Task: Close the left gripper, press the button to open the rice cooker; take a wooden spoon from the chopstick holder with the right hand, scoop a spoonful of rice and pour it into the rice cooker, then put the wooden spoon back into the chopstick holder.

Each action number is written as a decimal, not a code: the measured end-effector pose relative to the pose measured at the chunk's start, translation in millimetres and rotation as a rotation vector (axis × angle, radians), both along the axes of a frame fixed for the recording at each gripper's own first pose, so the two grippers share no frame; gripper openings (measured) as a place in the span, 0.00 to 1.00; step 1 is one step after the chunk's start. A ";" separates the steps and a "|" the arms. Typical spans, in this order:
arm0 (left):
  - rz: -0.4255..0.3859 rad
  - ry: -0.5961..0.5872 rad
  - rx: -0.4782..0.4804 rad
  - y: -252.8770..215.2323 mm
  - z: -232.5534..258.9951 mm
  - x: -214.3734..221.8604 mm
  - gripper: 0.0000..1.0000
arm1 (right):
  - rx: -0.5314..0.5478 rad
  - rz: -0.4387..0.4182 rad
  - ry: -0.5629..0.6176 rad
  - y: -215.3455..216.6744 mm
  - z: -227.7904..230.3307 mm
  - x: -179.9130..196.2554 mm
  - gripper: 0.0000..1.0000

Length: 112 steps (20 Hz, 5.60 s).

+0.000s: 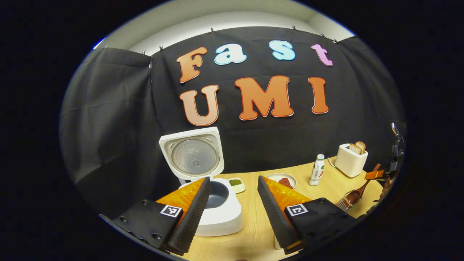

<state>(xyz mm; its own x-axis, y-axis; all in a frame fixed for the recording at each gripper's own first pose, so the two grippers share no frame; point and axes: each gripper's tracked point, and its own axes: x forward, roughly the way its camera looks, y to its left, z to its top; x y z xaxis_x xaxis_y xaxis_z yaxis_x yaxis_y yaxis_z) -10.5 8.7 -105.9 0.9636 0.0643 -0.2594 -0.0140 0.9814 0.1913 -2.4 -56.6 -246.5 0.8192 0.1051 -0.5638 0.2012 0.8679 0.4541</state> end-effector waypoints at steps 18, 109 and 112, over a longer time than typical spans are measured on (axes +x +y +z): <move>0.069 0.021 -0.035 84.3 -13.8 -24.2 1.00 | -0.149 0.285 -0.122 161.1 58.0 -30.4 0.13; 0.148 0.071 -0.015 142.7 -37.8 -41.2 1.00 | 1.004 -0.013 0.145 231.0 66.2 -4.6 0.11; 0.177 0.064 -0.026 162.8 -37.1 -44.0 1.00 | 1.021 0.033 0.146 261.8 83.3 5.7 0.11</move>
<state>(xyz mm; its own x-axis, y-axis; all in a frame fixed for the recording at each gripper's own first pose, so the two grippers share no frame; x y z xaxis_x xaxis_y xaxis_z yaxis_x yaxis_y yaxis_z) -54.5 171.6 -143.0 0.9193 0.2243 -0.3234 -0.1758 0.9692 0.1724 3.3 205.3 -163.2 0.7380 0.6106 -0.2873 0.2968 0.0886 0.9508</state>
